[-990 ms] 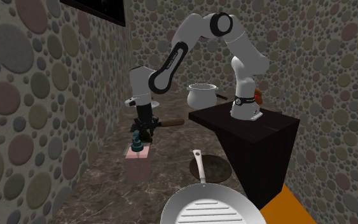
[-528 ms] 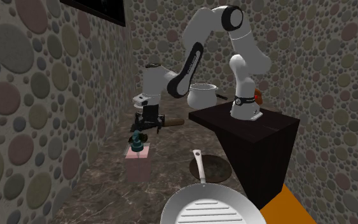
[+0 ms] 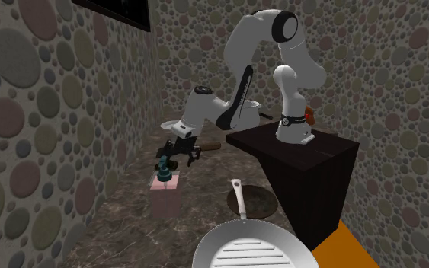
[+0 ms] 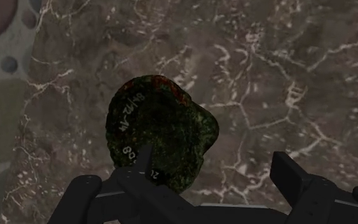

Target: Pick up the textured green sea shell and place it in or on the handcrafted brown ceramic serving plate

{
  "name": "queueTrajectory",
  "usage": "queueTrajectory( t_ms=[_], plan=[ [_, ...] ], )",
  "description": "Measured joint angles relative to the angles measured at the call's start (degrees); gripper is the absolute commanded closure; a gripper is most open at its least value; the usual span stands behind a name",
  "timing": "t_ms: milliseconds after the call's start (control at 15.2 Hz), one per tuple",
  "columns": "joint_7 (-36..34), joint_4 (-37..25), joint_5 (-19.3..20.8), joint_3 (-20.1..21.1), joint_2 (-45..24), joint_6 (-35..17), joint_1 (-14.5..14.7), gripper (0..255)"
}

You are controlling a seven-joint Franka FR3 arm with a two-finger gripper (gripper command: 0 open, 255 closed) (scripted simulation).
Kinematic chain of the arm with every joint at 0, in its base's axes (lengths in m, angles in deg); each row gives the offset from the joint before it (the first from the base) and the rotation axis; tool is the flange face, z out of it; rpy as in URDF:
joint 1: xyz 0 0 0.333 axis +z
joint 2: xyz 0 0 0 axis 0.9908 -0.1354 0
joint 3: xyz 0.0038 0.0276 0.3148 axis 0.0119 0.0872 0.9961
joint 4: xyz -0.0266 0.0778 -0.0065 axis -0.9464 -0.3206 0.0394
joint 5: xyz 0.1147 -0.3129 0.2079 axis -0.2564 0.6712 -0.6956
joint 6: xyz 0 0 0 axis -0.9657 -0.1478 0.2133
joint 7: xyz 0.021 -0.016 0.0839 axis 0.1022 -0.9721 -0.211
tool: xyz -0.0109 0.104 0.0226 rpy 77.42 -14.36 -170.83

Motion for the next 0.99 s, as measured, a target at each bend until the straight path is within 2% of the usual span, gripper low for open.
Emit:
queueTrajectory(
  t_ms=[462,528,990],
  plan=[
    [0.1,-0.8,-0.1,0.1,-1.3,-0.6,-0.4,0],
    [0.1,-0.8,-0.1,0.1,-1.3,-0.6,-0.4,255],
    [0.1,-0.9,-0.1,0.1,-1.3,-0.6,-0.4,255]
  ],
)
